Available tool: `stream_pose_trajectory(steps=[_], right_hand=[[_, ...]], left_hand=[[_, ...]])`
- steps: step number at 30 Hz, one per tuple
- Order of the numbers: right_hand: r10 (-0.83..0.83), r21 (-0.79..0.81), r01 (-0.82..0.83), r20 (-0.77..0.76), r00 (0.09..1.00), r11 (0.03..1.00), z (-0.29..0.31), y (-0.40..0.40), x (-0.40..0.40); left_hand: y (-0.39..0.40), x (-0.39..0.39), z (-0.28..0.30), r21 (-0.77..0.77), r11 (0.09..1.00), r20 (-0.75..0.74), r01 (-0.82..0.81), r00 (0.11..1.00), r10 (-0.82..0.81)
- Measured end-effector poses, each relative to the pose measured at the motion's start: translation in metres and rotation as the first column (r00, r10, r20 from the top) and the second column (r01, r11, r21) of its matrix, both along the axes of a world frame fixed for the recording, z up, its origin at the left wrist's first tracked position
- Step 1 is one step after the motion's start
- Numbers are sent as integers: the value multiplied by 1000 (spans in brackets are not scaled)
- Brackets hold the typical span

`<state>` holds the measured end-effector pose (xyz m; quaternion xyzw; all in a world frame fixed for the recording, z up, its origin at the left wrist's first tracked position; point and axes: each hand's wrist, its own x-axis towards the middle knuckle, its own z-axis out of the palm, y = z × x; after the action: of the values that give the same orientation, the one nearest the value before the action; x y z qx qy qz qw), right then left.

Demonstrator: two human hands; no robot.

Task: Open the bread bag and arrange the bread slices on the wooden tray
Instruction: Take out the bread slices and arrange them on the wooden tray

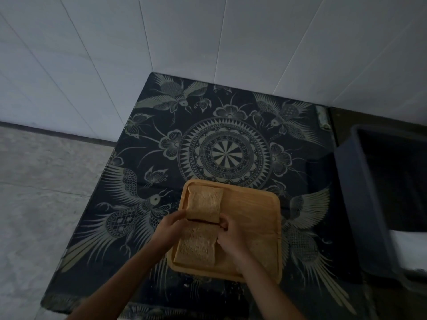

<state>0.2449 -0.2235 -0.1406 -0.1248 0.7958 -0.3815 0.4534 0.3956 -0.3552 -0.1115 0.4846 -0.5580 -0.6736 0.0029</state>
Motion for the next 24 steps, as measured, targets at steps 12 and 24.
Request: stream_pose_trajectory(steps=[12,24], right_hand=[[-30,-52,31,12,999,998,0,2,1],[-44,-37,45,38,998,998,0,3,3]], left_hand=[[-2,-1,-2,66,998,-30,-19,999,21],[4,-1,-3,51,998,-49,-38,998,40]])
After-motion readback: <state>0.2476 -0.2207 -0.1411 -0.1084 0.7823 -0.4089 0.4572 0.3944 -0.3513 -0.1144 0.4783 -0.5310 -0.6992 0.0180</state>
